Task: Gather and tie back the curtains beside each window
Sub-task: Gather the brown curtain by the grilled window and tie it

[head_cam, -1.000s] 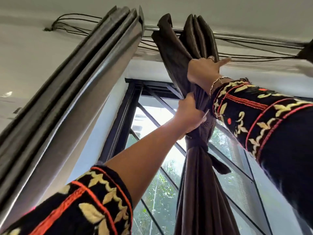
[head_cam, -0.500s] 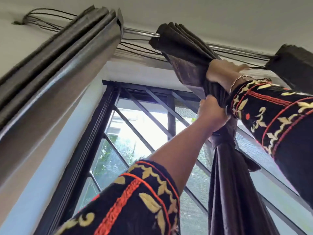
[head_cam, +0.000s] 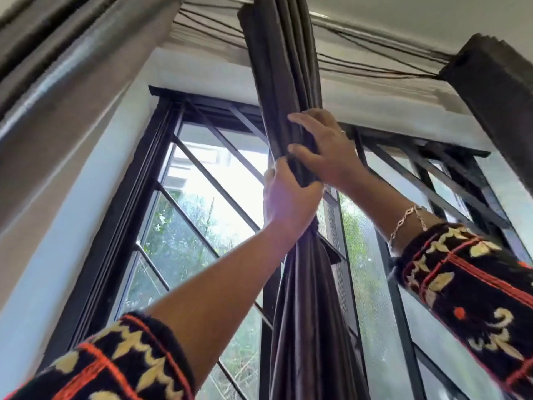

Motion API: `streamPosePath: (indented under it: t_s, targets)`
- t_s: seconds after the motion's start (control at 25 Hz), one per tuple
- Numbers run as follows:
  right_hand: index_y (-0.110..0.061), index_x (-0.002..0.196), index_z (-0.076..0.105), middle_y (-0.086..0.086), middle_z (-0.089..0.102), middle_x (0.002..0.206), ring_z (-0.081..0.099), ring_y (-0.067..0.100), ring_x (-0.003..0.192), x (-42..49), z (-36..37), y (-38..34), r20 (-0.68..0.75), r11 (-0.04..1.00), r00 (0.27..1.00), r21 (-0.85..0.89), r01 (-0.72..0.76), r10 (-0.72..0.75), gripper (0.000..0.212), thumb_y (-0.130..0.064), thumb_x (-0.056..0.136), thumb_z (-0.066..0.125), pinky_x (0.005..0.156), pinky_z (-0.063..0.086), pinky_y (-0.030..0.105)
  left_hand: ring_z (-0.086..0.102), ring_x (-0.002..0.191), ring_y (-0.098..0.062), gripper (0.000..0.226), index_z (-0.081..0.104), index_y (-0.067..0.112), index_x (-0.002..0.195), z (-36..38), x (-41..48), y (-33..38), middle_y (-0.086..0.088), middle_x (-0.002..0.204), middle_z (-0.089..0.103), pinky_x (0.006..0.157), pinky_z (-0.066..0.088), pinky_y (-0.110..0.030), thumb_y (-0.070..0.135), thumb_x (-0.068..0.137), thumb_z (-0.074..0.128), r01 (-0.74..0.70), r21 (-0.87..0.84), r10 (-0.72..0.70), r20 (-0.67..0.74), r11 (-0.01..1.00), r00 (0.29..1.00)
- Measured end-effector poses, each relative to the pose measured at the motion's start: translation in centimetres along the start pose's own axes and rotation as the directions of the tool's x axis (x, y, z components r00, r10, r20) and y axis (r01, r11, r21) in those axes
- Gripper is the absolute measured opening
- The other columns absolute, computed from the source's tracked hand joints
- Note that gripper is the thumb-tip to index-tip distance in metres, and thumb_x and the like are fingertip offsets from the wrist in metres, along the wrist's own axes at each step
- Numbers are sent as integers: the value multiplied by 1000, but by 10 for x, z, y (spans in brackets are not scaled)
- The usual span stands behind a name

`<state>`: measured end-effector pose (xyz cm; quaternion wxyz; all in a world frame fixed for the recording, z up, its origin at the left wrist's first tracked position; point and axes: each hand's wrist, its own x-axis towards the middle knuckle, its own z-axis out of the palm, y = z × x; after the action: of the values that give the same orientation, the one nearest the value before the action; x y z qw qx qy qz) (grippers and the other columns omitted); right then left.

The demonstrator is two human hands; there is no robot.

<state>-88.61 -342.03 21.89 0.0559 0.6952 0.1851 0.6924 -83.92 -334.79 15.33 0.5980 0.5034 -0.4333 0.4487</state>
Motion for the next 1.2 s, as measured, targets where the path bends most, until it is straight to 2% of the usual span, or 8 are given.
streamPosePath:
  t_s: [0.12, 0.28, 0.4, 0.64, 0.88, 1.04, 1.12, 1.2]
  targets:
    - [-14, 138, 41, 10, 34, 141, 35, 21, 131, -37, 11, -13, -16, 986, 997, 151, -76, 80, 50, -20, 90, 55, 108, 27, 28, 54, 74, -12, 53, 44, 18, 126, -8, -28, -14, -11, 107, 56, 57, 39, -19, 16, 77, 64, -29, 20, 29, 3, 999, 1000]
    - [-11, 140, 36, 11, 37, 142, 33, 21, 133, -80, 18, -22, -20, 969, 991, 214, -124, 132, 50, -23, 94, 49, 110, 26, 34, 56, 108, -20, 72, 29, 20, 140, -20, -68, -22, -8, 125, 52, 87, 49, -31, 13, 79, 66, -40, 64, 39, 13, 997, 999]
    - [-13, 141, 36, 8, 37, 143, 32, 20, 133, -111, 14, -22, -15, 966, 984, 193, -173, 179, 49, -29, 96, 44, 110, 25, 35, 55, 110, -23, 75, 22, 20, 143, -23, -93, -22, -10, 127, 51, 84, 42, -25, 18, 81, 66, -43, 224, 49, -20, 974, 999]
    - [-13, 142, 34, 14, 31, 146, 28, 27, 136, -189, 1, -28, 87, 935, 955, 194, -295, 283, 51, -33, 95, 44, 107, 24, 32, 54, 113, -32, 79, 19, 23, 143, -31, -157, -21, -15, 129, 52, 96, 44, -44, 25, 80, 67, 174, 359, -139, -121, 917, 983]
    - [-9, 139, 39, 17, 37, 142, 37, 32, 131, -270, -14, -40, 202, 952, 938, 64, -298, 280, 51, -31, 94, 49, 102, 38, 42, 39, 128, -32, 75, 20, 10, 144, -30, -242, -14, -17, 141, 37, 104, 34, -38, 10, 82, 62, 278, 504, -232, -154, 818, 960]
    - [-8, 140, 36, 23, 34, 144, 34, 38, 133, -317, -26, -51, 320, 956, 905, -1, -294, 278, 56, -30, 92, 53, 106, 35, 48, 28, 135, -40, 77, 17, 2, 145, -29, -288, -8, -27, 146, 27, 108, 32, -51, 13, 82, 60, 154, 837, -136, -96, 526, 986]
    - [-7, 140, 37, 24, 34, 144, 33, 38, 134, -338, -31, -49, 352, 966, 901, -49, -255, 255, 58, -31, 90, 55, 108, 33, 49, 21, 138, -43, 77, 18, 3, 146, -25, -305, -7, -30, 149, 20, 109, 25, -59, 25, 83, 57, -18, 948, -73, 43, 319, 996]
    - [-5, 137, 41, 26, 38, 141, 37, 39, 132, -358, -41, -42, 340, 967, 906, -124, -223, 252, 60, -31, 86, 60, 107, 35, 48, 21, 138, -44, 76, 22, 4, 145, -14, -318, -7, -29, 149, 21, 108, 19, -63, 32, 83, 56, -170, 955, -37, 184, 243, 982]
